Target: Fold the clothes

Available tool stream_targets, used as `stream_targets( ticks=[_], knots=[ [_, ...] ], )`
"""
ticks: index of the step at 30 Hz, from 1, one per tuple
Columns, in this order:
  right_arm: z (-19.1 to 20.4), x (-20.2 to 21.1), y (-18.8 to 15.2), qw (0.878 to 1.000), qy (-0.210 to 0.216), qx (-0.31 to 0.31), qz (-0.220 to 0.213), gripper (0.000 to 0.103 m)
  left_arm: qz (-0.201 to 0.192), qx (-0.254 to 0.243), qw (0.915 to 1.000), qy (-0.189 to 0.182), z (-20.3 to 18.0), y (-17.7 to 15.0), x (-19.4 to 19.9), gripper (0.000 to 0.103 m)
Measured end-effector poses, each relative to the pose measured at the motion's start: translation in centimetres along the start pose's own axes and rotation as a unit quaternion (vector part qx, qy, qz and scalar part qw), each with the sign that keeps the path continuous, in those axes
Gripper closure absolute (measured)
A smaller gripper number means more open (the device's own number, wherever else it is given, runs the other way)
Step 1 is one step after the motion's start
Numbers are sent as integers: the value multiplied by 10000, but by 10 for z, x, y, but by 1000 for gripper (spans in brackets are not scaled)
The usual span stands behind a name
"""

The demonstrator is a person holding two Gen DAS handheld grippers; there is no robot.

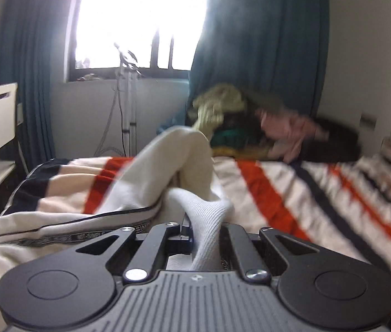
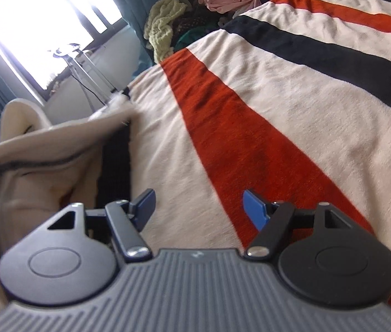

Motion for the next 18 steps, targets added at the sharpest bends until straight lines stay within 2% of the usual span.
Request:
stream_targets(
  ticks=[2, 6, 8, 10, 12, 15, 18],
  knots=[
    [3, 3, -2, 9998, 200, -84, 32, 30, 7, 216, 9997, -69, 19, -4, 29, 98],
    [9, 6, -9, 9967, 731, -310, 187, 34, 184, 51, 9997, 145, 45, -35, 57, 98],
    [12, 3, -13, 9935, 983, -466, 332, 44, 225, 185, 9995, 128, 53, -47, 68, 98],
    [17, -5, -13, 9890, 1229, -661, 488, 62, 194, 283, 9994, 80, 60, -53, 76, 98],
    [23, -14, -9, 9868, 1353, -749, 472, 69, 177, 423, 9989, 15, 65, -60, 82, 97],
    [32, -28, 7, 9796, 1724, -1013, 214, 69, 223, 492, 9985, -62, 70, -68, 83, 97],
    [36, -53, 23, 9615, 2269, -1531, 240, 68, 321, 573, 9978, -136, 72, -80, 83, 97]
  ],
)
Point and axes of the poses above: each gripper's, at about its wrist camera, not at the fingertips, and x roughly against the way its jaws point, z to its left, y to its top, the point moved 4 cm from there along -x, roughly the way its jaws point, and after that the axes turned 5 degrees about x, right-handed, at the moved point
